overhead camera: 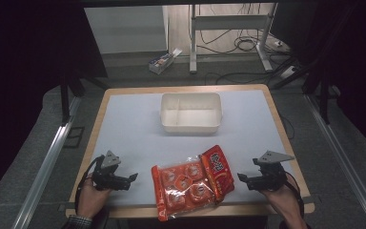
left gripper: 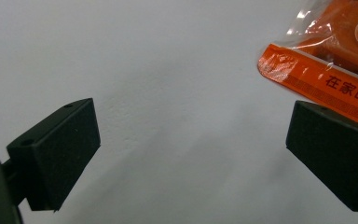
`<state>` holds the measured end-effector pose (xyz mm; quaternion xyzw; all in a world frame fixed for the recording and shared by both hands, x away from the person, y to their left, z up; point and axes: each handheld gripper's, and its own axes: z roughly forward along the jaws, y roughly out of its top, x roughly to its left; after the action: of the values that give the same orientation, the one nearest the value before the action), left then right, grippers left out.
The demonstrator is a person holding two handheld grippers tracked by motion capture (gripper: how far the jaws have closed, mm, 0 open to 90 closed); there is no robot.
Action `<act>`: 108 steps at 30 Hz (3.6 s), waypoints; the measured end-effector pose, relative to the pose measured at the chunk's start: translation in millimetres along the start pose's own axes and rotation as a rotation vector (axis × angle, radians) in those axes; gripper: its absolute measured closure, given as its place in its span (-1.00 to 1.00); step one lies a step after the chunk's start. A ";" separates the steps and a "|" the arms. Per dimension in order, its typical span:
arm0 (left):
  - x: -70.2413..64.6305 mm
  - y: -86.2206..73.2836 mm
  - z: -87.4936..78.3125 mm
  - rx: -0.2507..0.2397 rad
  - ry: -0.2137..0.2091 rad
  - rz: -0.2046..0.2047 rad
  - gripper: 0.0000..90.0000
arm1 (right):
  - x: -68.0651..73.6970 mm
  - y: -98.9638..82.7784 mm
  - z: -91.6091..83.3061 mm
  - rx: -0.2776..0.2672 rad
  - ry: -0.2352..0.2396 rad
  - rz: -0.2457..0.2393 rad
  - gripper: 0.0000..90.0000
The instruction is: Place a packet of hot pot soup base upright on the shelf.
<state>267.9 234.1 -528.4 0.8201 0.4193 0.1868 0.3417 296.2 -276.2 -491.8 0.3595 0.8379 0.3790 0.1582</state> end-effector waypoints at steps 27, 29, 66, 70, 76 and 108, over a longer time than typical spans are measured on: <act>-7.5 1.1 5.6 0.029 -0.015 0.066 -0.92 | 13.4 8.3 4.1 0.022 -0.032 0.014 -0.13; -7.8 1.1 5.8 0.029 -0.016 0.068 -0.92 | 17.6 11.4 0.1 0.017 -0.029 -0.022 0.05; -10.3 0.8 6.8 0.036 -0.005 0.092 -0.91 | 113.5 13.0 40.3 0.195 0.344 -0.314 0.98; -10.9 0.8 7.2 0.039 -0.005 0.096 -0.91 | 119.0 10.4 43.2 0.207 0.326 -0.357 0.98; -11.1 0.9 7.5 0.040 -0.003 0.098 -0.91 | 116.7 11.7 45.5 0.206 0.316 -0.370 0.98; -11.0 1.7 8.8 0.041 -0.004 0.096 -0.91 | 78.4 34.6 67.6 0.162 0.189 -0.274 0.98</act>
<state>267.6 220.9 -533.5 0.8463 0.3826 0.1929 0.3164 295.0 -168.6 -510.1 0.2163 0.9180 0.3171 0.0994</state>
